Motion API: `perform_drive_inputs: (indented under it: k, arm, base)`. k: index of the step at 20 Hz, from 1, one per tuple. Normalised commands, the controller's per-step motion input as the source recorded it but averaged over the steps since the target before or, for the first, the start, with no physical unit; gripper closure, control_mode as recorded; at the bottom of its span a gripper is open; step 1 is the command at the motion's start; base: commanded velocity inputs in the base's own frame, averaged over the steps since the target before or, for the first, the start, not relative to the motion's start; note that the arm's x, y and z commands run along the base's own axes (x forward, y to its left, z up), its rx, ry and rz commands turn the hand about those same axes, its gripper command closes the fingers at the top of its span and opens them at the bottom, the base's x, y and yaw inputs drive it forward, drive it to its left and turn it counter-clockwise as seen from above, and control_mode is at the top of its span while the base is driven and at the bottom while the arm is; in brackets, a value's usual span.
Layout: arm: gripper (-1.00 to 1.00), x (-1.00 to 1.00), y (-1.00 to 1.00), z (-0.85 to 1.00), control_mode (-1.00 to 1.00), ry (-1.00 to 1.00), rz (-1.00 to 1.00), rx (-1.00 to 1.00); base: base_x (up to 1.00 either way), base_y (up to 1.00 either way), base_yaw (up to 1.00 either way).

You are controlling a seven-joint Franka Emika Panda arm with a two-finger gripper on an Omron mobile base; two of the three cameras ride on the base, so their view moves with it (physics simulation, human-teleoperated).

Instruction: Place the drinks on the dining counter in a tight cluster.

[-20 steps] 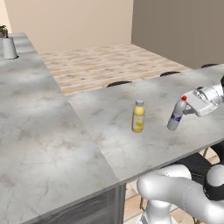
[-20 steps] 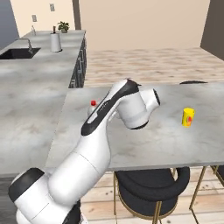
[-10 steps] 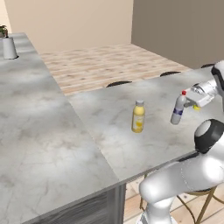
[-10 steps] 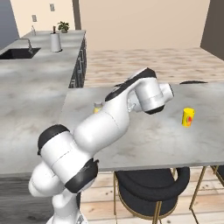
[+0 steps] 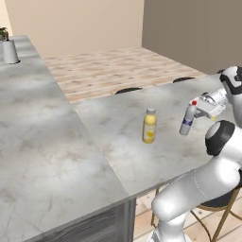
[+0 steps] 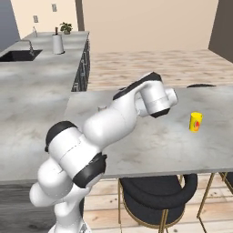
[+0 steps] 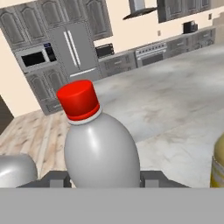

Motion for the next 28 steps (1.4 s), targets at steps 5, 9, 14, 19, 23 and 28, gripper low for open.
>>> perform_drive_inputs:
  k: [5, 9, 14, 19, 23, 28]
  arm:
    - [1.0, 0.0, 0.03, -0.34, -1.0, -0.1, 0.0, 0.0]
    - [1.0, 0.0, 0.0, -0.09, -1.0, -0.06, 0.0, -0.02]
    - [1.0, 0.0, 0.16, 0.0, -1.0, -0.07, 0.0, -0.08]
    - [1.0, 0.01, 0.36, 0.0, -1.0, -0.02, 0.0, -0.14]
    - [1.0, 0.01, 0.28, 0.0, -1.0, 0.0, 0.0, -0.12]
    - [1.0, 0.0, 0.1, 0.0, -1.0, 0.0, 0.0, -0.07]
  base:
    - [0.0, 0.0, 0.0]
    - [0.0, 0.0, 0.0]
    - [0.0, 0.0, 0.0]
    - [0.0, 0.0, 0.0]
    - [0.0, 0.0, 0.0]
    - [0.0, 0.0, 0.0]
